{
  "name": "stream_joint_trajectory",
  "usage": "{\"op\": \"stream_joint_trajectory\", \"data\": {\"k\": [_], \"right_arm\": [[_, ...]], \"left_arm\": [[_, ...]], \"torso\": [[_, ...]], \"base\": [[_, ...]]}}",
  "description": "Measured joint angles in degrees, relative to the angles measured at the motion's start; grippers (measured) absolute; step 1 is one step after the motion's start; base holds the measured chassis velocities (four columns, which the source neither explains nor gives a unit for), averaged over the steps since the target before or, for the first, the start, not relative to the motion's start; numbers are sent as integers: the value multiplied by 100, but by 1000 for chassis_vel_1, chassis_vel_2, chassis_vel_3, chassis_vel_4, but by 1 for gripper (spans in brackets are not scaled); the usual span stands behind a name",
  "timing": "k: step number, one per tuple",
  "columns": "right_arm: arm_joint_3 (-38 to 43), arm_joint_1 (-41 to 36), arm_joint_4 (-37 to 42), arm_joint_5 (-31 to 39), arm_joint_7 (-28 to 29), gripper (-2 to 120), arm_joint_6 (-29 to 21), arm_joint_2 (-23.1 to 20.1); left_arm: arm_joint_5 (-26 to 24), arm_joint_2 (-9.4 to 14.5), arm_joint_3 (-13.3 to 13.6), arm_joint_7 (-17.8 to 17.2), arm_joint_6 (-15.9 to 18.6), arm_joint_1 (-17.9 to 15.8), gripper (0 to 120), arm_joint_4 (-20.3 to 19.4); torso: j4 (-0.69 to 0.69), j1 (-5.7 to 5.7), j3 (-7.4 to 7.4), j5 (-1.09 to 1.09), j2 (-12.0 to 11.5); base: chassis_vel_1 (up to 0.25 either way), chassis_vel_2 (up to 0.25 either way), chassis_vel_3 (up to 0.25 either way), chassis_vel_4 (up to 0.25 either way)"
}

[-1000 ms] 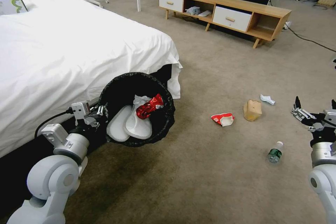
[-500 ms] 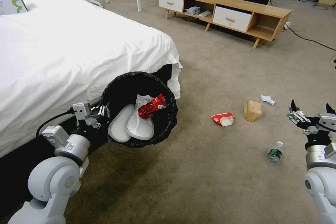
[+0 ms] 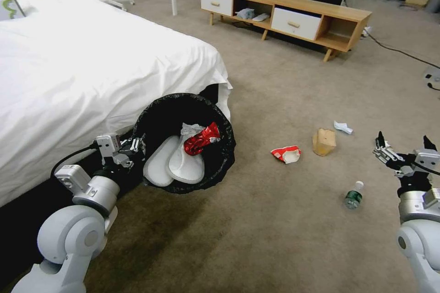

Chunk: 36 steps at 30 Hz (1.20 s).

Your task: Pick up the trash bin, then pick up the garbage from the floor and place it into the trash bin.

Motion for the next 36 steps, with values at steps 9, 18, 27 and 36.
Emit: {"op": "stream_joint_trajectory", "data": {"k": [9,18,27,36], "right_arm": [[-18,3,-13,7,-44,100,38,-9],[-51,18,-49,18,-82,100,87,-9],[-125,95,-176,-116,-113,100,175,44],[-177,124,-279,-221,-245,100,300,69]], "left_arm": [[3,-27,-9,12,-1,21,3,-27],[-1,-55,-7,3,-39,45,3,-34],[-29,-60,-14,12,-137,51,3,-18],[-68,-44,-10,14,-177,20,3,32]], "torso": [[2,0,0,0,0],[-1,0,0,1,0],[-4,0,0,1,0],[-1,0,0,1,0]], "base": [[-29,-29,-33,-31],[-58,-65,-65,-63],[-79,-76,-75,-73],[0,0,0,0]]}}
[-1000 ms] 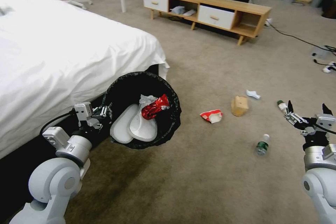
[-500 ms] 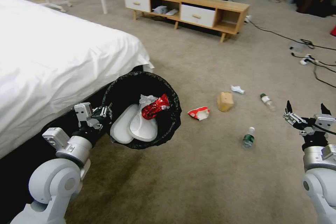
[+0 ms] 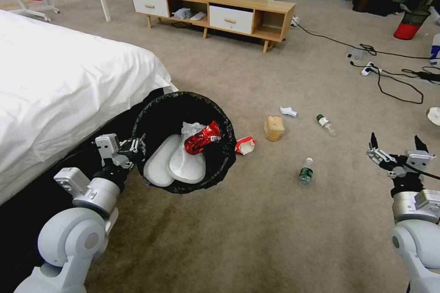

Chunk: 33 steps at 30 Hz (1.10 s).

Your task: Pick up the trash bin, then pick up the garbage from the floor and place it into the trash bin.

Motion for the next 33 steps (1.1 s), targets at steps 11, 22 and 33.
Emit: {"op": "stream_joint_trajectory", "data": {"k": [11,22,33], "right_arm": [[-6,45,-266,-439,-464,100,643,90],[62,151,-400,-843,-378,100,864,190],[116,138,-384,-914,-402,100,876,265]], "left_arm": [[-112,-8,26,21,-72,-12,3,41],[-118,-19,32,30,-126,-20,3,80],[-119,-27,30,26,-126,-20,3,50]], "torso": [[0,0,0,0,0],[0,0,0,-1,-1],[0,0,0,0,0]], "base": [[0,0,0,0],[0,0,0,0],[0,0,0,0]]}}
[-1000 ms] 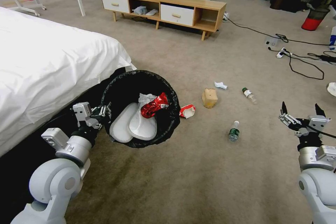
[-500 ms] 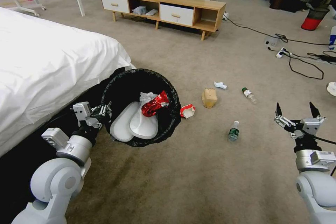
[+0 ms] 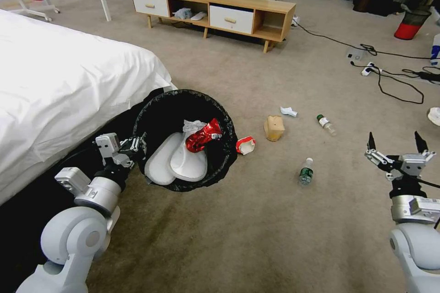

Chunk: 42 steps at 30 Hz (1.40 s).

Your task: Pick up the trash bin, then pick up the garbage from the floor and place it into the trash bin.

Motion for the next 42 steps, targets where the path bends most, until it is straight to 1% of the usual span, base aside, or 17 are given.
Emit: {"op": "stream_joint_trajectory", "data": {"k": [21,42], "right_arm": [[-38,-37,26,150,-97,100,-57,42],[-79,32,-40,194,-157,100,-60,57]], "left_arm": [[7,-40,-7,-7,0,23,3,-9],[1,-32,-13,47,8,-25,3,74]], "torso": [[0,0,0,0,0],[0,0,0,0,0]], "base": [[-10,4,6,-8],[-70,72,67,-71]]}}
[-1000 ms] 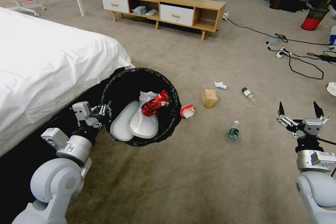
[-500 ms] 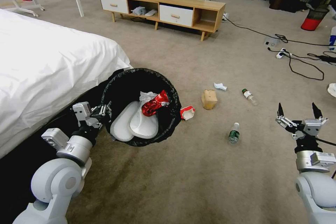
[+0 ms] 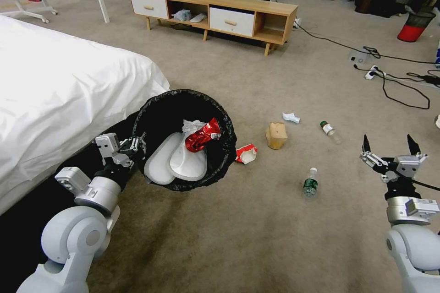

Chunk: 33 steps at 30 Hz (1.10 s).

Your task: Pick up the trash bin, then pick up the garbage from the floor and place it into the trash bin.

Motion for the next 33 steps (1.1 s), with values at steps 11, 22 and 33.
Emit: {"op": "stream_joint_trajectory", "data": {"k": [11,22,33], "right_arm": [[-29,46,-40,-25,-21,100,41,46],[-29,41,-39,19,-34,100,40,31],[-85,68,-65,42,-48,100,28,31]], "left_arm": [[5,3,-3,29,-13,-15,3,28],[6,-5,7,72,-15,-16,3,32],[-23,26,24,551,4,66,3,-36]], "torso": [[0,0,0,0,0],[0,0,0,0,0],[-1,0,0,0,0]], "base": [[-57,58,55,-53],[-8,12,17,-15],[-56,51,54,-51]]}}
